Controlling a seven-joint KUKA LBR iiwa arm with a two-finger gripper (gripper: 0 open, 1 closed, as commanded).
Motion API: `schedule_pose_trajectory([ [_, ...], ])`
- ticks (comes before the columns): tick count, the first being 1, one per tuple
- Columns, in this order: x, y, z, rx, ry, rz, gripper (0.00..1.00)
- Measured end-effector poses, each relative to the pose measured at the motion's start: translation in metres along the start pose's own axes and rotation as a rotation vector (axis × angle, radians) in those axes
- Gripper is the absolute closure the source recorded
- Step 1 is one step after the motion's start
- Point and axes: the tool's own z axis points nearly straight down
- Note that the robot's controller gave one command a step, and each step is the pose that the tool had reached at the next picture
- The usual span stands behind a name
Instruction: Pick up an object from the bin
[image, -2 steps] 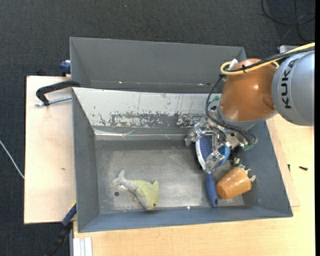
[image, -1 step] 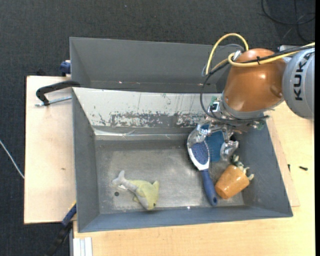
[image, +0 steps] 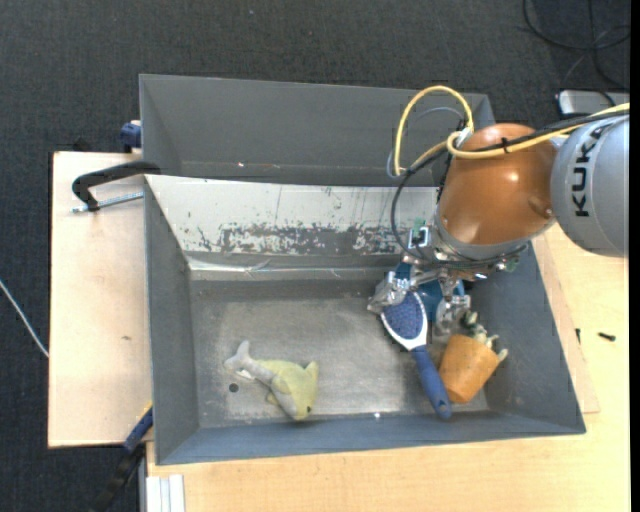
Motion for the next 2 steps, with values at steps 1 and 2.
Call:
schedule_pose_trajectory([
  [1, 0.001, -0.002, -0.003, 0.007, 0.000, 0.001, 1.00],
  [2, -0.005, 0.015, -0.120, 0.008, 0.006, -0.381, 1.00],
])
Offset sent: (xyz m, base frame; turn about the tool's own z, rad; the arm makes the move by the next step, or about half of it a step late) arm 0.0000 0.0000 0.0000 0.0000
